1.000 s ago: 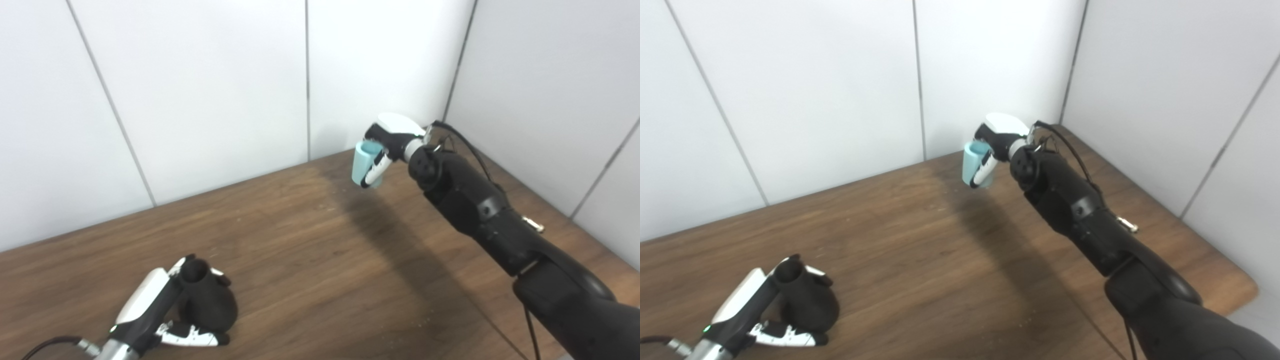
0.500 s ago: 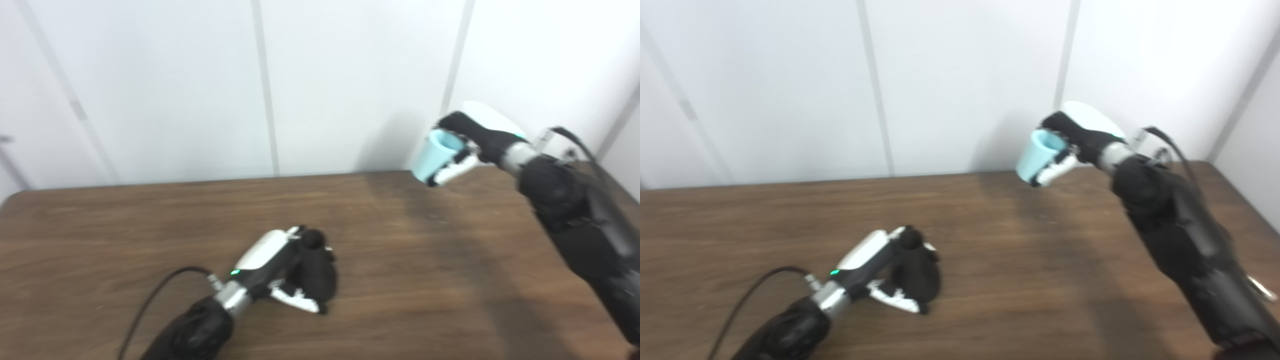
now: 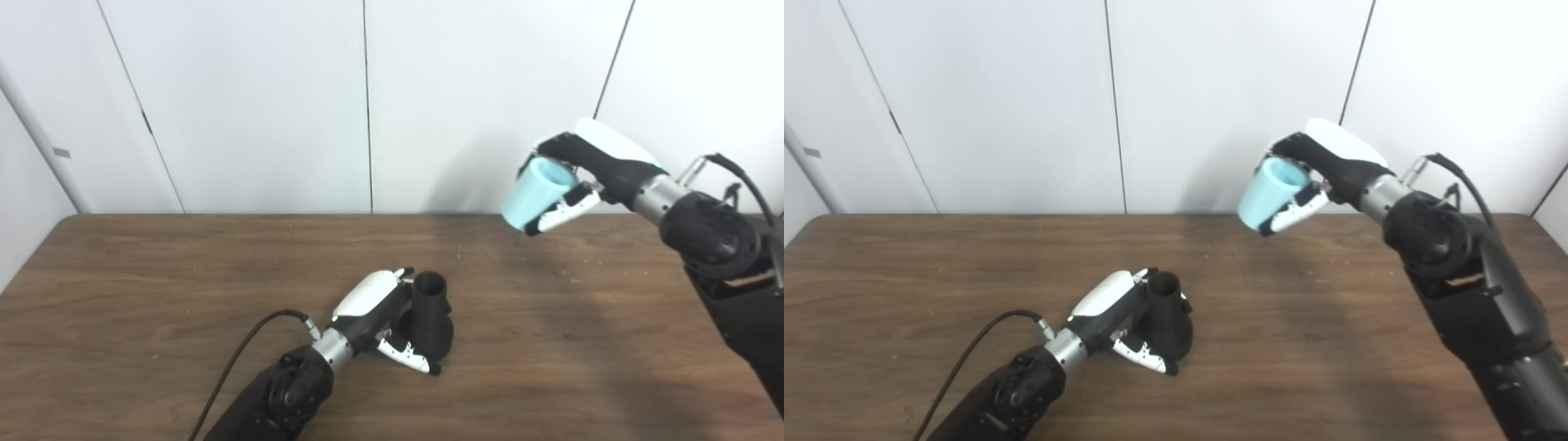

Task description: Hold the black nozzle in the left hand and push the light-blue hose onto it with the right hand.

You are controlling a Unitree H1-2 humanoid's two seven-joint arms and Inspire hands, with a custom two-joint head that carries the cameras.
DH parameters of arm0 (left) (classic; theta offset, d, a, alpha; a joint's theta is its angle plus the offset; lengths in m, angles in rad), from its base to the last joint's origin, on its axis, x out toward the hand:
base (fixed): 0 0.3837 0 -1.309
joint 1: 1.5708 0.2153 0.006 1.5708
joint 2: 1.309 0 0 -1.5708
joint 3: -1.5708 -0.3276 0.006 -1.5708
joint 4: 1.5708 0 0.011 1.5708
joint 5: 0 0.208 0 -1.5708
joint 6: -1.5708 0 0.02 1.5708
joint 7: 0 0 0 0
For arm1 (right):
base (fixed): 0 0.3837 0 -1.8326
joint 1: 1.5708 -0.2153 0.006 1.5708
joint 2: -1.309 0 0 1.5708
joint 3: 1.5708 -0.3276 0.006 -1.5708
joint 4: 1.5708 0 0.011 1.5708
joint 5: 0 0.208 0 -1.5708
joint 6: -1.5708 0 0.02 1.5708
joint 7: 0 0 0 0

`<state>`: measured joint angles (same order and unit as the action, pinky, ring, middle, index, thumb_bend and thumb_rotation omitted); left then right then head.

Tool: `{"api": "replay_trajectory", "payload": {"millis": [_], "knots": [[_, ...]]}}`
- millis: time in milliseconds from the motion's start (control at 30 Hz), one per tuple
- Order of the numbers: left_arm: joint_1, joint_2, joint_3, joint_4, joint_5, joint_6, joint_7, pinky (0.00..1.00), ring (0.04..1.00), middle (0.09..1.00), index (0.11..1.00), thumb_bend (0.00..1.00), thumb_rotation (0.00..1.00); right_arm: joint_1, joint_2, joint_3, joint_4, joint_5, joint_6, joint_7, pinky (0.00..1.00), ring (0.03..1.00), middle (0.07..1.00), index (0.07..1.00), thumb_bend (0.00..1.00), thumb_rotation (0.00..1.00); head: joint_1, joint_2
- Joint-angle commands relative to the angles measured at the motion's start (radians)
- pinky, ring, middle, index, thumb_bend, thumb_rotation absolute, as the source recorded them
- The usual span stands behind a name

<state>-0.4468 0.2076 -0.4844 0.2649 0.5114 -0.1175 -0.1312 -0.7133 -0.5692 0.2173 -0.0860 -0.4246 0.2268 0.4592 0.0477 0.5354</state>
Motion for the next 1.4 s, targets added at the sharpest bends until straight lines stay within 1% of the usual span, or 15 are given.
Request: {"api": "replay_trajectory", "payload": {"millis": [0,267,433,700,1000,1367], "knots": [[0.06,0.011,-0.048,0.06,0.058,0.112,-0.091,1.0,0.619,0.462,0.499,0.53,0.0,-0.072,-0.001,0.006,-0.059,-0.007,-0.011,0.02,0.37,0.458,0.483,0.488,0.5,0.0,-0.007,0.006],[0.064,0.018,-0.045,0.058,0.049,0.097,-0.092,1.0,0.625,0.463,0.499,0.53,0.0,-0.105,0.024,0.038,-0.097,-0.027,0.019,0.088,0.37,0.455,0.485,0.489,0.5,0.0,-0.029,0.013],[0.062,0.02,-0.05,0.055,0.05,0.096,-0.1,1.0,0.625,0.467,0.497,0.53,0.0,-0.133,0.043,0.075,-0.109,-0.053,0.037,0.138,0.36,0.457,0.49,0.486,0.5,0.0,-0.034,0.019],[0.062,0.024,-0.052,0.053,0.05,0.091,-0.101,1.0,0.626,0.47,0.496,0.53,0.0,-0.159,0.078,0.108,-0.092,-0.074,0.027,0.172,0.35,0.457,0.495,0.49,0.5,0.0,-0.039,0.029],[0.061,0.031,-0.05,0.039,0.042,0.098,-0.111,1.0,0.627,0.468,0.497,0.53,0.0,-0.171,0.105,0.119,-0.105,-0.076,0.046,0.213,0.35,0.46,0.494,0.489,0.5,0.0,-0.046,0.041],[0.062,0.028,-0.048,0.029,0.035,0.108,-0.112,1.0,0.627,0.47,0.496,0.53,0.0,-0.158,0.129,0.141,-0.122,-0.106,0.057,0.239,0.35,0.453,0.491,0.489,0.5,0.0,-0.048,0.05]]}}
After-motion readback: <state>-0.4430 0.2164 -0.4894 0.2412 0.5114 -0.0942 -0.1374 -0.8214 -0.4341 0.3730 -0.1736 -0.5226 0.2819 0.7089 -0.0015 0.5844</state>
